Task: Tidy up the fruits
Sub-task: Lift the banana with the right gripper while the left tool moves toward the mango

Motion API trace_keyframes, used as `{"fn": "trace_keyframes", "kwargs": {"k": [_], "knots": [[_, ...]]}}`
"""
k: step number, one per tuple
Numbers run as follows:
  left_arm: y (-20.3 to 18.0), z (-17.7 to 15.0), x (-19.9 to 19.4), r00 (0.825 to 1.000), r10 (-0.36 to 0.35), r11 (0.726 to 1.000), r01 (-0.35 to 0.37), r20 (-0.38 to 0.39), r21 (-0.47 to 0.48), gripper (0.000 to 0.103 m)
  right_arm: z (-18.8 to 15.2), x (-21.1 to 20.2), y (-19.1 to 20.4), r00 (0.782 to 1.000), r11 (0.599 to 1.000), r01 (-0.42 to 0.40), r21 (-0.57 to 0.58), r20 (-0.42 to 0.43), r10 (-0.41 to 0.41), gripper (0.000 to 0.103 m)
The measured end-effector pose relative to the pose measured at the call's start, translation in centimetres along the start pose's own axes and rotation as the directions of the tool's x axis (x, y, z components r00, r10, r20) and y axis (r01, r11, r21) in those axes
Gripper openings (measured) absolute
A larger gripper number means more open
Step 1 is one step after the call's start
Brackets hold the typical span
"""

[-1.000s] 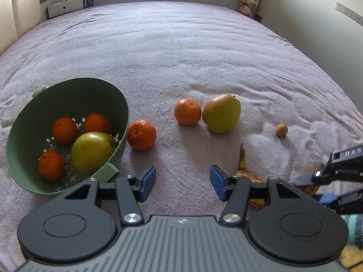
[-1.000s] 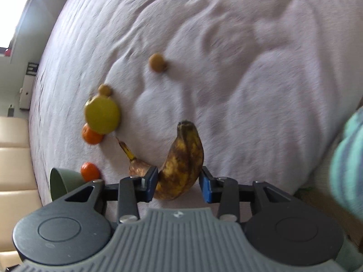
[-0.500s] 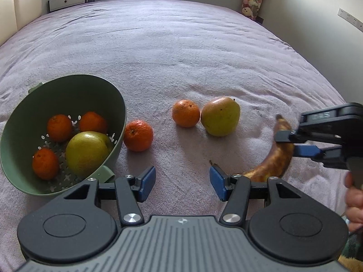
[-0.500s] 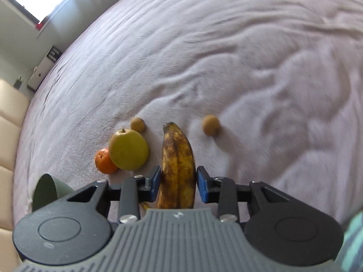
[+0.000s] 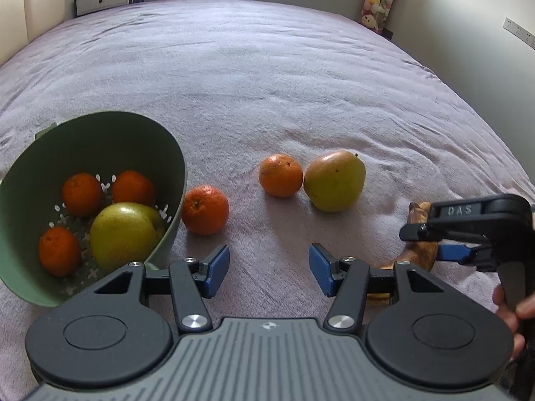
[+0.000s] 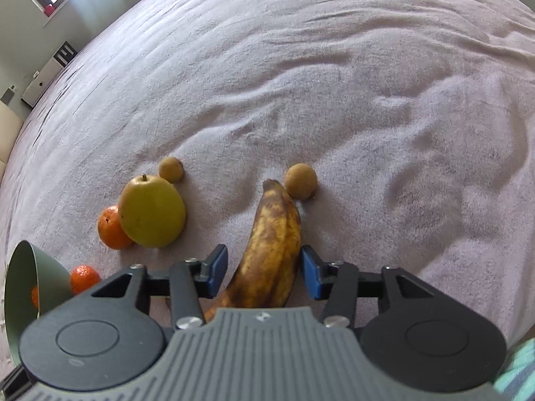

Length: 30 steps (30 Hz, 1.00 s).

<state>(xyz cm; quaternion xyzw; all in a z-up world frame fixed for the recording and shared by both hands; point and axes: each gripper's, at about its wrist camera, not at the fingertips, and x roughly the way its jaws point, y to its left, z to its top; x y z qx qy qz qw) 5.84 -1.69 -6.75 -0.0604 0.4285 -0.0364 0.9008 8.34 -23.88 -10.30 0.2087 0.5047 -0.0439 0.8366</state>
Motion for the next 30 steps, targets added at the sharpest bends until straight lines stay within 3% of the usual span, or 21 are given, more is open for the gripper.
{"fn": "trace_keyframes", "kwargs": {"k": [10,18,22,30], "knots": [[-1.8,0.1,0.6,0.998,-0.011,0.995,0.003,0.069,0.101,0.065,-1.6,-1.1,1.1,0.997,0.995,0.064,-0.072,0.035,-0.062,0.047],[-2.2,0.3,1.8,0.998,0.002,0.995,-0.008,0.056,0.101,0.065,-1.3,-0.2,1.0,0.998,0.996,0.064,-0.070,0.021,-0.063,0.049],[-2.4,0.4,2.0,0.998,-0.007,0.994,0.000,0.058,0.109,0.065,-0.9,-0.4,1.0,0.999,0.995,0.051,-0.086,0.017,-0.050,0.047],[-2.9,1.4,2.3,0.994,-0.064,0.987,0.049,0.091,0.155,0.065,0.3,-1.4,2.1,0.997,0.970,0.015,-0.241,0.082,0.005,0.038]]}}
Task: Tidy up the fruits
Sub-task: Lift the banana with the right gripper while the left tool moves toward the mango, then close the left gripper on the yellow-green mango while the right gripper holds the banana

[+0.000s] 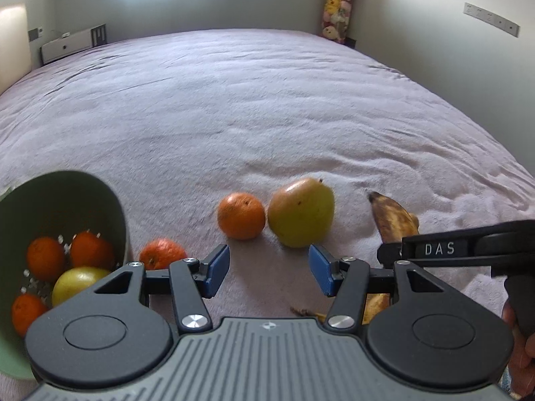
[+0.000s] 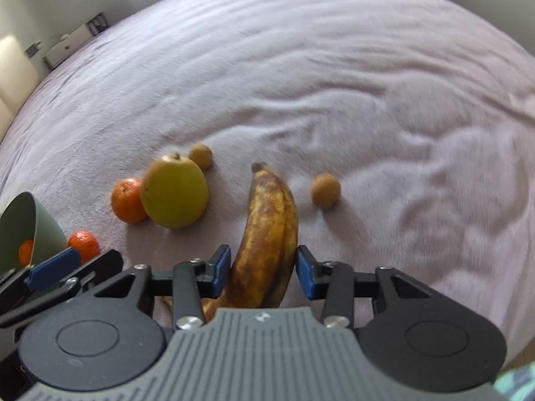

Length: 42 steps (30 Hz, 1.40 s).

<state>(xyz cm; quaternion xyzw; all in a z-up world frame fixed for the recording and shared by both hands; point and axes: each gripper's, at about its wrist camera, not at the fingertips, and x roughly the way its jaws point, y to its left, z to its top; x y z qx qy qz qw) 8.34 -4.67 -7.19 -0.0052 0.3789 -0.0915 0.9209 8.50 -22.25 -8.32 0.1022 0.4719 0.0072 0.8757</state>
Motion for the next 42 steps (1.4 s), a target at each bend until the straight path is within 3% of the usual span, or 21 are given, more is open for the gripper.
{"fn": "trace_keyframes", "kwargs": {"k": [5,8,14,18,31,42], "knots": [[-0.7,0.8,0.8,0.999,-0.039,0.998,0.038,0.012,0.055,0.065,1.5,-0.1,0.0,0.999,0.992,-0.006,-0.129,0.048,0.012,0.037],[-1.5,1.0,1.8,0.999,-0.032,0.992,0.029,0.015,0.126,0.070,2.3,0.4,-0.7,0.998,0.992,-0.021,-0.126,0.048,0.028,0.037],[-3.1,0.9,3.4,1.000,0.021,0.952,-0.026,0.020,0.305,0.072,2.8,1.8,-0.9,0.998,0.988,-0.045,-0.146,0.035,0.050,0.037],[-3.5,1.1,4.2,1.000,-0.005,0.944,-0.001,0.019,0.330,0.080,2.9,2.4,-0.7,0.998,0.985,-0.047,-0.165,0.027,0.053,0.037],[-6.0,0.7,6.9,0.999,0.024,0.865,-0.034,0.027,0.500,0.080,2.5,3.5,0.2,1.000,0.972,0.024,-0.232,0.014,-0.022,0.040],[-5.7,0.7,8.6,0.998,0.052,0.853,-0.063,0.035,0.518,0.082,2.5,4.4,0.0,0.999,0.977,0.044,-0.209,-0.001,-0.045,0.042]]}}
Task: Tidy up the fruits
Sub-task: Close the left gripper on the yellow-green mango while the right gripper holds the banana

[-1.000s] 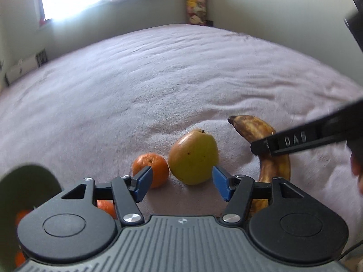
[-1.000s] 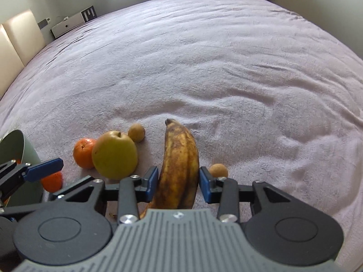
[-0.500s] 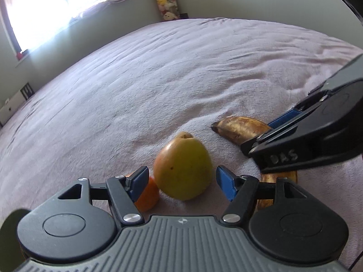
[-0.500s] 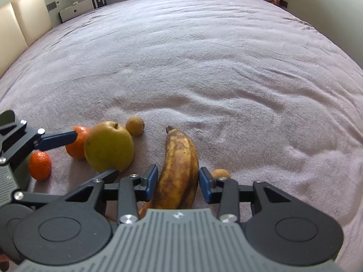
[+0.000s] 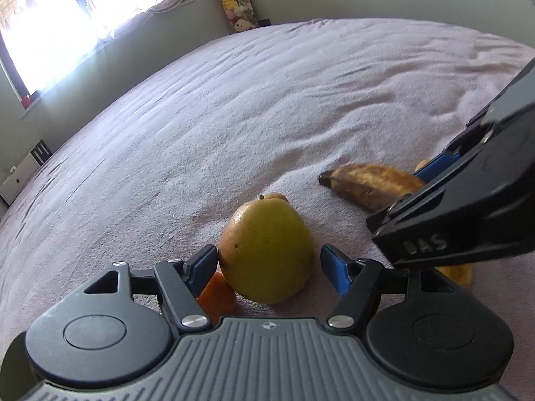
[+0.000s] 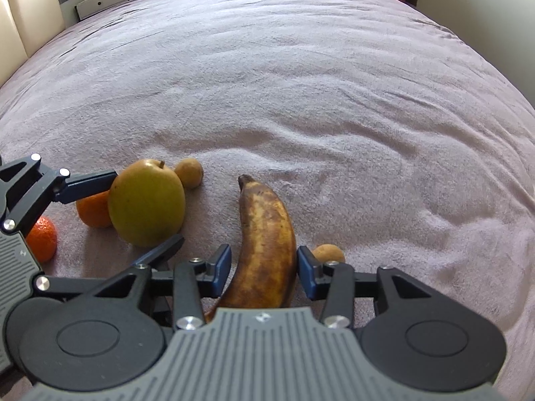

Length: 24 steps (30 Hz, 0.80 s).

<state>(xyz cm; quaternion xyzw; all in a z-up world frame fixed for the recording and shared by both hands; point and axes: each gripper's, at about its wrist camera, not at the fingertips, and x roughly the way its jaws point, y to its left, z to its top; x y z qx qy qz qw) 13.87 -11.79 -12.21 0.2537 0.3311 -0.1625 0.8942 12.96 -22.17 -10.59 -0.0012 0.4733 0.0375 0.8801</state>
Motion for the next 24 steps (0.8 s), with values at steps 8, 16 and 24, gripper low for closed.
{"fn": "trace_keyframes", "kwargs": {"k": [8,16,24], "knots": [[-0.1,-0.3,0.2,1.000,0.004,1.000,-0.004,0.005,-0.006,0.075,0.0,0.1,0.0,1.000,1.000,0.002,0.008,0.005,-0.002,0.041],[-0.1,-0.2,-0.1,1.000,0.017,1.000,-0.017,-0.001,-0.019,0.074,0.0,-0.4,-0.1,1.000,1.000,0.006,0.016,0.008,-0.006,0.036],[0.1,-0.2,-0.9,1.000,0.023,0.999,-0.023,-0.001,-0.026,0.074,0.2,-1.5,0.4,0.999,1.000,0.015,-0.011,0.033,-0.015,0.035]]}}
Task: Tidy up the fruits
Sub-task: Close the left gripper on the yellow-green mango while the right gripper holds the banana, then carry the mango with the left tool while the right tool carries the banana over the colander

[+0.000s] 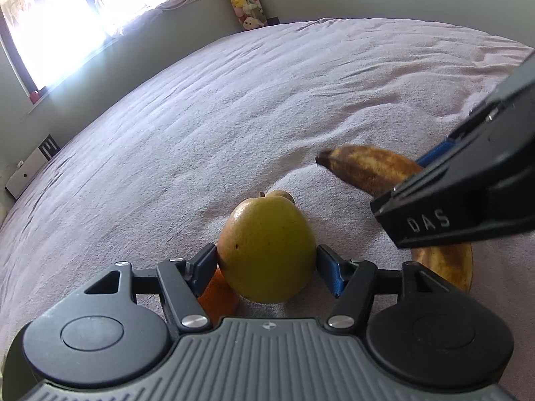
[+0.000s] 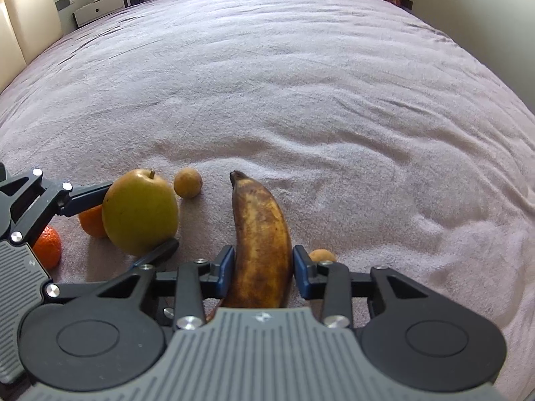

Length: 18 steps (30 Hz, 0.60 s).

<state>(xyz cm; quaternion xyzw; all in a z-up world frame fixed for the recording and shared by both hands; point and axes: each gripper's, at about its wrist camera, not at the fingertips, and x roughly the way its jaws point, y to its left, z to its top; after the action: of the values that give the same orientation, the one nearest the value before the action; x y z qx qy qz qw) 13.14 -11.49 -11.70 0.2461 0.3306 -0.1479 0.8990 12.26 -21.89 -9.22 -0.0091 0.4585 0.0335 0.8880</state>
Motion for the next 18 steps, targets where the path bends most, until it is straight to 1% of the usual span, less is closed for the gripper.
{"fn": "trace_keyframes", "kwargs": {"k": [5,9,18], "knots": [[0.5,0.1,-1.1,1.000,-0.001,0.999,0.001,0.009,-0.049,0.074,0.1,-1.0,0.2,1.000,1.000,0.001,-0.014,0.024,-0.001,0.035],[1.4,0.3,-2.2,1.000,0.001,0.994,0.001,0.021,-0.105,0.074,0.1,-1.7,0.2,0.999,1.000,0.000,-0.008,0.039,0.000,0.035],[2.9,1.1,-5.5,0.998,0.016,0.982,-0.006,0.053,-0.191,0.074,0.3,-4.3,0.6,0.995,1.000,-0.026,-0.014,0.096,0.027,0.034]]}}
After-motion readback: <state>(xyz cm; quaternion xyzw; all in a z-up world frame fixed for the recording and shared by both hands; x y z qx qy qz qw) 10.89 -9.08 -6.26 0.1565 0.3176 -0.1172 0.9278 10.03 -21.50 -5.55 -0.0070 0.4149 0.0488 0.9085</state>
